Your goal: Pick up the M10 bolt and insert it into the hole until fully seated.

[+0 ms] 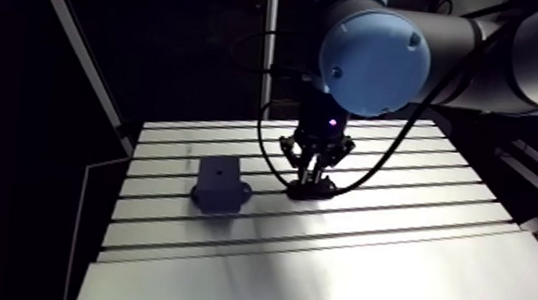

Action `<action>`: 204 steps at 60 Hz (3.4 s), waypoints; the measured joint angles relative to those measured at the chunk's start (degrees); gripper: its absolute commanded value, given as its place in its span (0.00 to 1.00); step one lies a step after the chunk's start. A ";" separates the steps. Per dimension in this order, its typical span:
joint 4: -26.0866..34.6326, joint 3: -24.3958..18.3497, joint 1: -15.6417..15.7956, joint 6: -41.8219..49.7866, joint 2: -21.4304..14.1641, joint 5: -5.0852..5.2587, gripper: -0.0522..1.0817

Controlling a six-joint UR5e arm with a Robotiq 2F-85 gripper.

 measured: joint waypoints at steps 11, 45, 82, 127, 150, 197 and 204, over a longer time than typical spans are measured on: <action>0.16 0.00 0.02 0.00 -0.02 0.08 0.67; 0.12 -0.36 -0.07 0.02 -0.15 0.41 0.91; 10.14 -7.98 0.13 0.22 -4.42 0.52 1.00; 33.75 -25.03 8.12 0.69 -5.63 2.94 1.00; 44.34 -31.64 14.65 0.95 -2.43 2.87 1.00; 43.55 -34.42 18.15 1.16 4.92 2.50 1.00; 43.37 -34.84 18.25 1.19 5.71 2.23 1.00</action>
